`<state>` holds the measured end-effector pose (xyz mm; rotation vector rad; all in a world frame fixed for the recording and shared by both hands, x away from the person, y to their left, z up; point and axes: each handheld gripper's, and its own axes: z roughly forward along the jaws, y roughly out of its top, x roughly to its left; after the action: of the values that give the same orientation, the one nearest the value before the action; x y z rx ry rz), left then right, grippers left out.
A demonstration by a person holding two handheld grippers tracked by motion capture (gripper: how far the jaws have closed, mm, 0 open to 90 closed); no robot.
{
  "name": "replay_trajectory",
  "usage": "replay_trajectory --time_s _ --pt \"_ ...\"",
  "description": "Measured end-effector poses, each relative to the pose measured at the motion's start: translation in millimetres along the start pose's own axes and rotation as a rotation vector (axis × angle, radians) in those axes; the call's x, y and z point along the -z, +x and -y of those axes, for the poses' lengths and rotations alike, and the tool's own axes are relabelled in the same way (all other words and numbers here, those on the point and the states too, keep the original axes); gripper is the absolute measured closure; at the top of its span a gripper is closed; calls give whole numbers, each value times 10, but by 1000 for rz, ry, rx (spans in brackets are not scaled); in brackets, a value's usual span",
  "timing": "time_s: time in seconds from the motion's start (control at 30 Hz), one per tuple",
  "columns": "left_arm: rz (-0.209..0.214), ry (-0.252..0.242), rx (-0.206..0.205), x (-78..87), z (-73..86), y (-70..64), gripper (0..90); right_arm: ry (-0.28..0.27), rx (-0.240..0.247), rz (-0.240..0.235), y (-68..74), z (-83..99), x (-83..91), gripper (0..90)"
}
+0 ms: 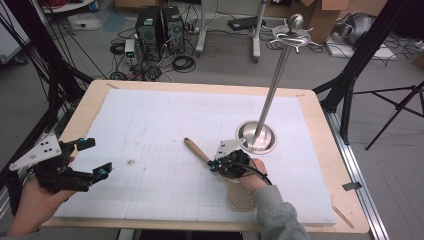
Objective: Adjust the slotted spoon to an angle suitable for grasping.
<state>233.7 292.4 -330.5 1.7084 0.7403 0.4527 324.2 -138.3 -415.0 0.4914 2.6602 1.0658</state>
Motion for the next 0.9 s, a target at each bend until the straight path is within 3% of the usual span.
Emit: replay_trajectory --time_s 0.1,0.27,0.5,0.67,0.73,0.8,0.87,0.9 --pt "-3 3 1 -4 8 6 20 30 -29 19 -49 29 -46 900" --pt "-1 8 2 -22 18 -3 20 26 -70 15 -110 71 -43 900" --pt "-3 7 -1 -13 13 -6 20 -1 -102 -39 -161 100 -56 900" --pt "-1 11 -2 -17 17 -4 20 -16 -18 -111 -112 65 -89 900" --pt "-2 11 -2 -17 18 -4 20 -23 39 -161 -66 34 -96 900" --pt "-3 9 -1 -17 19 -3 20 -14 98 -257 12 -1 -126 900" --pt "-3 9 -1 -13 17 -3 20 52 169 -249 111 -39 -197 900" --pt "-3 13 -3 -7 14 -3 20 58 177 -246 130 -52 -217 900"
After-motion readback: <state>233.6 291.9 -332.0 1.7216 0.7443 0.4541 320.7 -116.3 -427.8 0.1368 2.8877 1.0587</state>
